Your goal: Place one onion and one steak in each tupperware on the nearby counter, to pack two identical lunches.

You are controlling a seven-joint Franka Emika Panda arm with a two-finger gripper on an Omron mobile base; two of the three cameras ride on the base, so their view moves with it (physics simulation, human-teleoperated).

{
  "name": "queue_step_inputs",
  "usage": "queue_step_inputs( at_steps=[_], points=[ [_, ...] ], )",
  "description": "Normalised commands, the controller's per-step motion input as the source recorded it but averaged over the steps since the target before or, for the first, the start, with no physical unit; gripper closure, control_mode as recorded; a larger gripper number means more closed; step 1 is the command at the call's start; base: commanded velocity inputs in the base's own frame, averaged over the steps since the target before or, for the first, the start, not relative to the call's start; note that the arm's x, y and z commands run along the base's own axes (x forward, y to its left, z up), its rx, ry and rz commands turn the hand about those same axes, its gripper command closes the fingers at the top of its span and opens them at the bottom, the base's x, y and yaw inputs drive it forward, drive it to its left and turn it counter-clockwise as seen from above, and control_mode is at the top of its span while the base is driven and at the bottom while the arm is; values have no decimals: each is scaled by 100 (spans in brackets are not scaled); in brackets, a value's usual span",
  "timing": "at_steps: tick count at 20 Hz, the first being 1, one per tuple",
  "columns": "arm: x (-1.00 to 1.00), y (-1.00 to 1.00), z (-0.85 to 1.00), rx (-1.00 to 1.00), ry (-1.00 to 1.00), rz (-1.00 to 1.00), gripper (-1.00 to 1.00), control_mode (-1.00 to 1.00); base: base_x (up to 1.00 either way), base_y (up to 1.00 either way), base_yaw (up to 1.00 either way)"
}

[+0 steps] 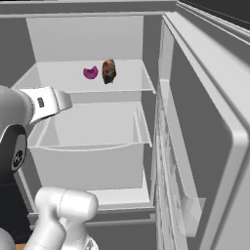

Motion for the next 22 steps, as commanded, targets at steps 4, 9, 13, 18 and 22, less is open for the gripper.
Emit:
queue_step_inputs(
  at_steps=[4, 9, 13, 18, 22],
  points=[
    [83, -3, 98, -5, 0, -7, -100, -100, 0, 0, 0],
    [91, -15, 20, 1, 13, -22, -100, -100, 0, 0, 0],
    [22, -26, -12, 4, -1, -13, -100, -100, 0, 0, 0],
    [56, -28, -51, 12, 0, -23, -100, -100, 0, 0, 0],
    [79, -19, -51, 25, 0, -21, -100, -100, 0, 0, 0]
  ],
)
